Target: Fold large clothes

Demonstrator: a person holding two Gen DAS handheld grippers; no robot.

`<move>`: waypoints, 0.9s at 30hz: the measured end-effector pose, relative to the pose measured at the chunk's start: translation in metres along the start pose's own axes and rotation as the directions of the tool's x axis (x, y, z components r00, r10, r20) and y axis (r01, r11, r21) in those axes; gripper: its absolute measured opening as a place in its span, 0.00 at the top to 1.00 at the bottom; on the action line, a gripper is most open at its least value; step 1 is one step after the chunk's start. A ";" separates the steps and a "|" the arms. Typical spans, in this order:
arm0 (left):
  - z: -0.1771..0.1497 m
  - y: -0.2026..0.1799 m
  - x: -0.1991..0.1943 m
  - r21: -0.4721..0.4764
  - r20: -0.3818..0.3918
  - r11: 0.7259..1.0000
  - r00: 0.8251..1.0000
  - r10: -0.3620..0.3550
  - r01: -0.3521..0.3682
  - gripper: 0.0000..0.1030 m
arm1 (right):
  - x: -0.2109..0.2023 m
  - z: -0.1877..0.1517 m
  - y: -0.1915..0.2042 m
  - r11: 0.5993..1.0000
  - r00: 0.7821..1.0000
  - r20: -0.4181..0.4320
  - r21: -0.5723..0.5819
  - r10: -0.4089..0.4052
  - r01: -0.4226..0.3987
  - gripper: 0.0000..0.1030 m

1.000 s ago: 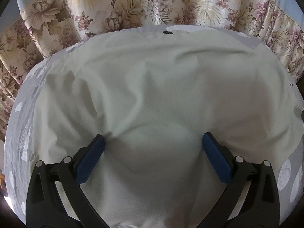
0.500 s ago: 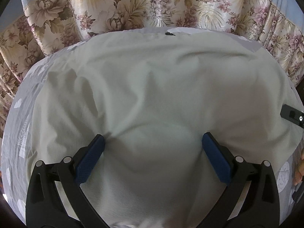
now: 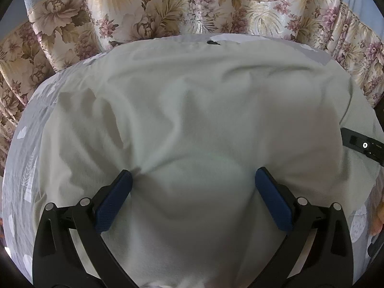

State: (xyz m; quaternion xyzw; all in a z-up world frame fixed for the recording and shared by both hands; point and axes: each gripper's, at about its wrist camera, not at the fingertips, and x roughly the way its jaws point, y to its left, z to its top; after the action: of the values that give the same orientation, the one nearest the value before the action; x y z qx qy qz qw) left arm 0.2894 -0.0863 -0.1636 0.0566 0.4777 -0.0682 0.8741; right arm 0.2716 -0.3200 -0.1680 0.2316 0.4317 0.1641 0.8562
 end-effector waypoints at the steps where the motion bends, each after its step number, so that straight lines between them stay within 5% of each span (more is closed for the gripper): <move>1: 0.000 0.000 0.000 0.000 0.002 1.000 1.000 0.001 -0.001 0.03 | 0.002 0.001 -0.005 0.999 1.000 -0.002 0.028 0.031 -0.031 0.51; 3: -0.001 0.000 0.000 0.001 0.003 1.000 1.000 0.000 0.000 0.03 | 0.004 0.002 -0.011 0.995 0.997 0.005 0.064 0.073 -0.073 0.52; 10: 0.001 -0.003 0.000 -0.002 -0.007 1.000 1.000 0.010 -0.010 0.03 | -0.005 0.000 0.029 0.996 0.995 0.088 -0.073 -0.046 0.053 0.74; 17: 0.002 -0.001 0.002 0.001 -0.018 1.000 1.000 0.013 -0.013 0.03 | -0.017 0.017 0.097 0.960 0.980 0.148 -0.222 -0.137 0.168 0.75; 27: 0.006 0.001 0.003 0.020 -0.024 1.000 1.000 -0.003 0.003 0.03 | -0.006 0.030 0.180 0.841 0.949 0.078 -0.446 -0.305 0.307 0.75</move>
State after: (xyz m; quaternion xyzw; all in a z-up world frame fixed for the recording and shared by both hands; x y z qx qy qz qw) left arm 0.2957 -0.0865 -0.1631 0.0656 0.4874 -0.0738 0.8676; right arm 0.2775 -0.1794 -0.0515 -0.0456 0.4114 0.1209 0.9023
